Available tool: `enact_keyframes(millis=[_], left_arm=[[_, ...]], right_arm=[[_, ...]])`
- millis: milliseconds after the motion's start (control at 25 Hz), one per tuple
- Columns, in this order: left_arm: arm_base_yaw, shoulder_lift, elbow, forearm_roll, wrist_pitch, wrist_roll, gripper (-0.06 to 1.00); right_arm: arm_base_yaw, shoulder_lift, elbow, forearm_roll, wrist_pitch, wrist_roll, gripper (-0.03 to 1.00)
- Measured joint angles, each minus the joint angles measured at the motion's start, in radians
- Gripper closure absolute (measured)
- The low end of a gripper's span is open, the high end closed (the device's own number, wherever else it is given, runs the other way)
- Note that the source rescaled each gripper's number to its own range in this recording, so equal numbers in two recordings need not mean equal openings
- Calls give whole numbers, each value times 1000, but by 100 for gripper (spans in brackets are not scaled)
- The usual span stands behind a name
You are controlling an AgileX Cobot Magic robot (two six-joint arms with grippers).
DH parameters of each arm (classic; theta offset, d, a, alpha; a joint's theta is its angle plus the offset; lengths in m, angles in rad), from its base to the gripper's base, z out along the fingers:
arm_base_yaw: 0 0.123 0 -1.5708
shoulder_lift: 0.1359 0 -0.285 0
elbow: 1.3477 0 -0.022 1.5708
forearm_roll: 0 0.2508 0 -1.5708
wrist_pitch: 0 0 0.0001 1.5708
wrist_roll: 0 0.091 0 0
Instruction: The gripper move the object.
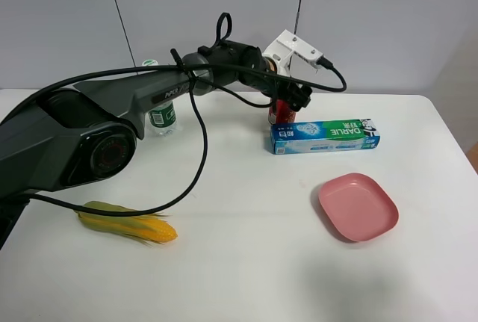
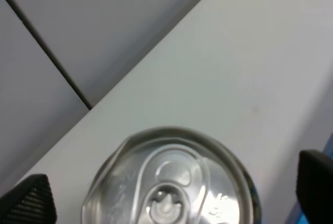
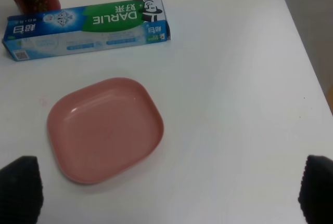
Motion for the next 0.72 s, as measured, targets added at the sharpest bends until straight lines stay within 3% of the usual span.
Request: enact_keyframes(millis=[160,360,520,720], left_arm=[[-3,-17,0,-44,58,-3,12],[-15,-108,0,-77,238,-12,11],[-22,-200,-2,-81,331,-9,-2],[-22,-281,-2,-81,430,-9,-4]], right_arm=[[0,0,0,0,0,0,-3],[0,0,0,0,0,0,-3],[0,0,0,0,0,0,-3],[0,0,0,0,0,0,-3]])
